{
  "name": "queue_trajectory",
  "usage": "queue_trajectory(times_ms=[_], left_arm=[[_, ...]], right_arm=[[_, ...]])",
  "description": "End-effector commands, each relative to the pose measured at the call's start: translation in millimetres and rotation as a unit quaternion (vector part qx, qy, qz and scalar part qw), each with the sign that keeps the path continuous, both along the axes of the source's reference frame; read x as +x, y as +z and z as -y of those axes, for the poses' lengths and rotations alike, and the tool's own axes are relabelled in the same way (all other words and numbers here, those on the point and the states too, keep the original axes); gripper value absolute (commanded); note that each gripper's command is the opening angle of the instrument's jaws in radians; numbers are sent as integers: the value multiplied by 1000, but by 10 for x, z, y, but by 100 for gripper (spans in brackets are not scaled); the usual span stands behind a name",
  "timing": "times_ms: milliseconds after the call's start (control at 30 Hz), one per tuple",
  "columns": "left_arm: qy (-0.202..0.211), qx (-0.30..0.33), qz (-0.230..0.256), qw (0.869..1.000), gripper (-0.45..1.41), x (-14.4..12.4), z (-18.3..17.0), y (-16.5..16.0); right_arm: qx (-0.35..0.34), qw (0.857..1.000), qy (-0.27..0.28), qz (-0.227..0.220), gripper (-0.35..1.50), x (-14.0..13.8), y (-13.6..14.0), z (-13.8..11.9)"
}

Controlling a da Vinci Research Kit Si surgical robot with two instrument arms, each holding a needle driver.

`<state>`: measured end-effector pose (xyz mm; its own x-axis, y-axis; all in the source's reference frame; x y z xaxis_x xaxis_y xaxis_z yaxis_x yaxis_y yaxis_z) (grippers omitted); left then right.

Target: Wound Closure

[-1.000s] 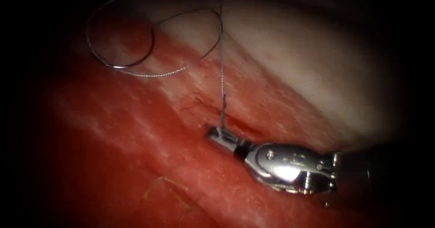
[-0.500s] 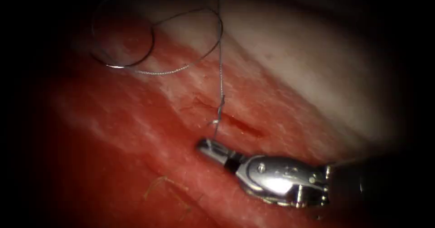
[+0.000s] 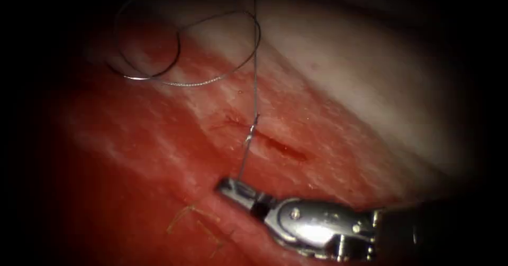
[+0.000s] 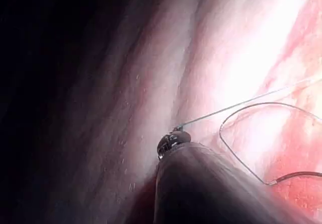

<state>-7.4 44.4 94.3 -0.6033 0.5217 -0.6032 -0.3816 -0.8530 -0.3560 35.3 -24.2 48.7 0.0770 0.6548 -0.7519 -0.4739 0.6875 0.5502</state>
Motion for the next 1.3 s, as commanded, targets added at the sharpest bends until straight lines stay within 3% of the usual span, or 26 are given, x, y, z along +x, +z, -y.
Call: queue_trajectory(times_ms=[33, 567, 767, 967, 1200, 1233, 1267, 1300], left_arm=[[0, -1, -1, 1000, -45, -4, -3, 7], [-2, 0, -4, 1000, -45, -2, -7, 10], [1, 3, 0, 1000, -45, -1, -2, 6], [30, 43, 15, 999, -45, 6, 29, -22], [54, 73, 27, 995, -45, 22, 58, -97], [55, 77, 29, 995, -45, 24, 59, -106], [55, 85, 31, 994, -45, 25, 59, -118], [56, 84, 30, 994, -45, 25, 59, -124]], right_arm=[[3, 1000, -6, 0, -35, 8, 3, 15], [9, 1000, -27, 8, -35, 10, 5, 33], [12, 1000, -27, 8, -35, 8, 10, 24], [10, 1000, -22, -1, -35, 3, 18, 12], [7, 1000, -17, -10, -35, -3, 17, 12], [12, 1000, -13, -12, -30, -1, 16, 11], [10, 1000, -4, -20, 73, 2, 15, 9], [5, 1000, 3, -26, 96, 3, 14, 7]])
